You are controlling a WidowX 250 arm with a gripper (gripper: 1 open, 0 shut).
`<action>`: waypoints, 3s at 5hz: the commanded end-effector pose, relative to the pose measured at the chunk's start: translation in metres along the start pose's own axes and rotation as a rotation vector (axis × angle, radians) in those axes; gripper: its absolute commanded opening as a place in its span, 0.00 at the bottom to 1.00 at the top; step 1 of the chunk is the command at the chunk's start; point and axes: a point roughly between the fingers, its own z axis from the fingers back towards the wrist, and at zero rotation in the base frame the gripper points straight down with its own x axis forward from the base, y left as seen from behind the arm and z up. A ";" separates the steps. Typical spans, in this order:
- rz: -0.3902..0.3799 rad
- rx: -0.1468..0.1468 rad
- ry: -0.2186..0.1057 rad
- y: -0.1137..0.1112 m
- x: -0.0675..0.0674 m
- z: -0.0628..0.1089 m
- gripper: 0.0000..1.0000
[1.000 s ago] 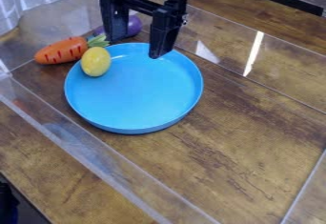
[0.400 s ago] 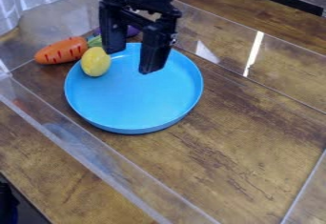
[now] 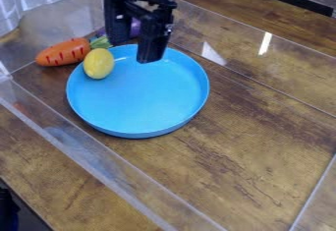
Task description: Put the carrot on the blue tray
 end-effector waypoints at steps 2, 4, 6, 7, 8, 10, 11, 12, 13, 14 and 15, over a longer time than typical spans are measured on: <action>-0.054 0.022 -0.028 0.001 0.019 0.020 1.00; -0.141 0.030 -0.004 -0.017 0.016 0.012 1.00; -0.178 0.032 0.019 -0.015 0.006 0.019 1.00; -0.197 0.033 0.030 -0.015 0.002 0.022 1.00; -0.247 0.041 0.041 -0.006 0.002 0.015 1.00; -0.312 0.049 0.061 0.019 -0.005 -0.010 1.00; -0.337 0.057 0.065 0.046 -0.018 -0.024 1.00; -0.281 0.047 0.060 0.067 -0.034 -0.021 1.00; -0.221 0.035 0.046 0.073 -0.043 -0.019 1.00; -0.180 0.034 0.036 0.083 -0.051 -0.019 1.00; -0.177 0.038 0.029 0.085 -0.047 -0.030 1.00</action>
